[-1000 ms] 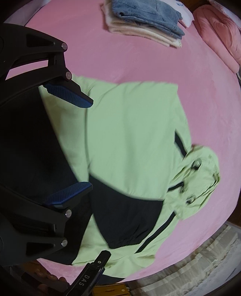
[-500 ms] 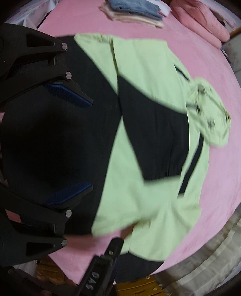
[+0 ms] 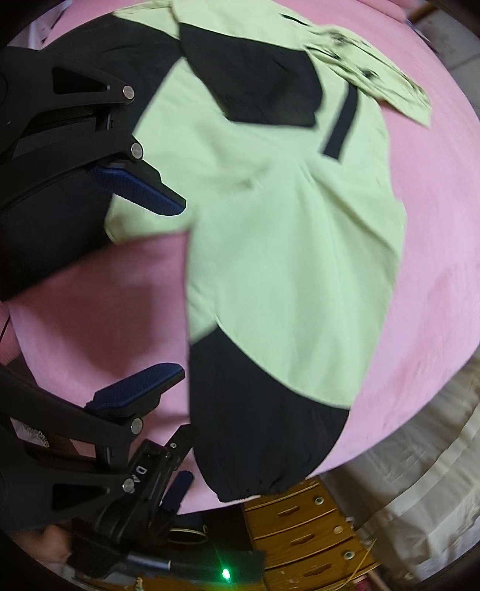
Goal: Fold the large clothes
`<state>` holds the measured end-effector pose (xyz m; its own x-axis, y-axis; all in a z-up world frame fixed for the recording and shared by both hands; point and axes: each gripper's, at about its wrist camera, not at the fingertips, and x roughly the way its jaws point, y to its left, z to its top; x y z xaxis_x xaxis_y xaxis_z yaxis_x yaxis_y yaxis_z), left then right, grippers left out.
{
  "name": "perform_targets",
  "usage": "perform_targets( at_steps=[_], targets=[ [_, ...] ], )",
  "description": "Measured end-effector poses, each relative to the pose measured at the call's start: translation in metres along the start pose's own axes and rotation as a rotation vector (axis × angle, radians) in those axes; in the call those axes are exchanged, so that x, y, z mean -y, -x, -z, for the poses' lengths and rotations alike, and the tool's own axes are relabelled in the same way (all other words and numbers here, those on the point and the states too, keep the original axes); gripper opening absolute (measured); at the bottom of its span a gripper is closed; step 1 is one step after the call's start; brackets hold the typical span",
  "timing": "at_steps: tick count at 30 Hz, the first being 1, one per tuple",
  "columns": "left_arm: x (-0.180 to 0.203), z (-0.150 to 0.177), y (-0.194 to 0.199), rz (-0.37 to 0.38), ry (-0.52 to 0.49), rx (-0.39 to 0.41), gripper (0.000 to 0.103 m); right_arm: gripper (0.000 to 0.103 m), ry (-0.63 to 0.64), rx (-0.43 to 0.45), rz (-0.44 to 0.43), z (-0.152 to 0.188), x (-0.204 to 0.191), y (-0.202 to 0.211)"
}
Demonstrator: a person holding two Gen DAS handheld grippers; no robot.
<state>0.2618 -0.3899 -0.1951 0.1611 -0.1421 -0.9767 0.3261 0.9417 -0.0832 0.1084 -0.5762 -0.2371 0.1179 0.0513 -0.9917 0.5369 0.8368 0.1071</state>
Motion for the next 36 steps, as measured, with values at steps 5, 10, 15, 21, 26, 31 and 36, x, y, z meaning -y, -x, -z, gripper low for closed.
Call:
perform_targets(
  at_steps=[5, 10, 15, 21, 26, 31, 36],
  targets=[
    [0.025, -0.014, -0.008, -0.004, -0.038, -0.010, 0.080, 0.080, -0.197, 0.022, -0.111, -0.013, 0.089, -0.017],
    [0.024, -0.015, -0.018, -0.007, -0.051, -0.034, 0.080, 0.080, -0.277, 0.077, -0.222, -0.022, 0.132, -0.019],
    [0.021, -0.014, -0.022, -0.018, -0.041, -0.041, 0.080, 0.075, -0.320, 0.185, -0.267, -0.031, 0.165, -0.014],
    [0.016, -0.009, -0.018, -0.004, -0.034, -0.033, 0.080, 0.023, -0.444, 0.237, -0.265, -0.035, 0.208, -0.010],
    [0.003, -0.005, -0.007, 0.019, -0.001, -0.016, 0.080, 0.008, -0.474, 0.294, -0.314, -0.021, 0.219, 0.006],
    [-0.027, 0.000, 0.012, 0.025, 0.042, 0.017, 0.080, 0.006, -0.389, 0.438, -0.263, -0.016, 0.191, 0.051],
    [-0.082, 0.010, 0.040, 0.003, 0.081, 0.079, 0.080, 0.006, -0.205, 0.663, -0.206, -0.007, 0.127, 0.123]
  ],
)
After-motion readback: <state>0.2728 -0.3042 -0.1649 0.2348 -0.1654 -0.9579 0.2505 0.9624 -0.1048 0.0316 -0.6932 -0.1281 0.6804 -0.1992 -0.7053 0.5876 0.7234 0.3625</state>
